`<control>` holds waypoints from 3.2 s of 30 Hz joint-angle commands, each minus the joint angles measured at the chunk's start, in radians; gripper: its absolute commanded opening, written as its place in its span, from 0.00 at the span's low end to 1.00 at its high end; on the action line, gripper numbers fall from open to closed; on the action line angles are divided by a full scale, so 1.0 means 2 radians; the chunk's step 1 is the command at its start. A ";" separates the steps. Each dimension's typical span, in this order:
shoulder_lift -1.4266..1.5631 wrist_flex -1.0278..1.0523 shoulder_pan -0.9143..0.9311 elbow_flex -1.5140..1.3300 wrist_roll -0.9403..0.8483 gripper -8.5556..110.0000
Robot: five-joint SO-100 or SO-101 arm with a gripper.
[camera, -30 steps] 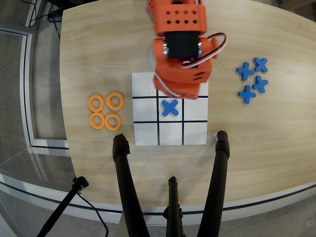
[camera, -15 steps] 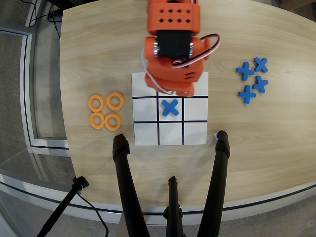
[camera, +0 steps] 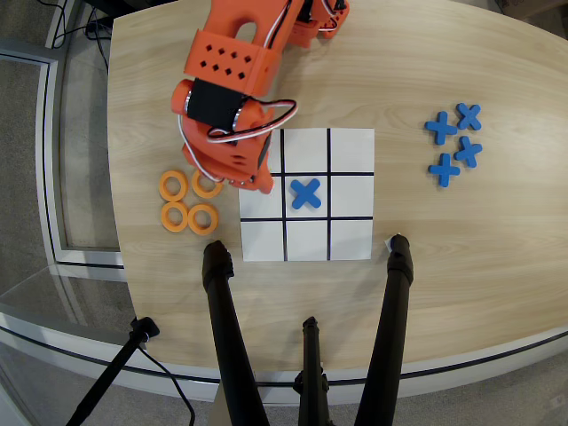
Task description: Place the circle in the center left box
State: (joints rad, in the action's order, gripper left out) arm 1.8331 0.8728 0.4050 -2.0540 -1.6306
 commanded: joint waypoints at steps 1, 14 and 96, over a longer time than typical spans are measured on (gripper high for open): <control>-0.015 -0.025 0.018 0.028 -0.004 0.30; -0.118 -0.112 0.042 0.038 -0.010 0.30; -0.166 -0.098 0.044 0.002 -0.005 0.07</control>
State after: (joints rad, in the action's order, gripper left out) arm 1.4588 0.5875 0.5262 -2.0663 -1.6690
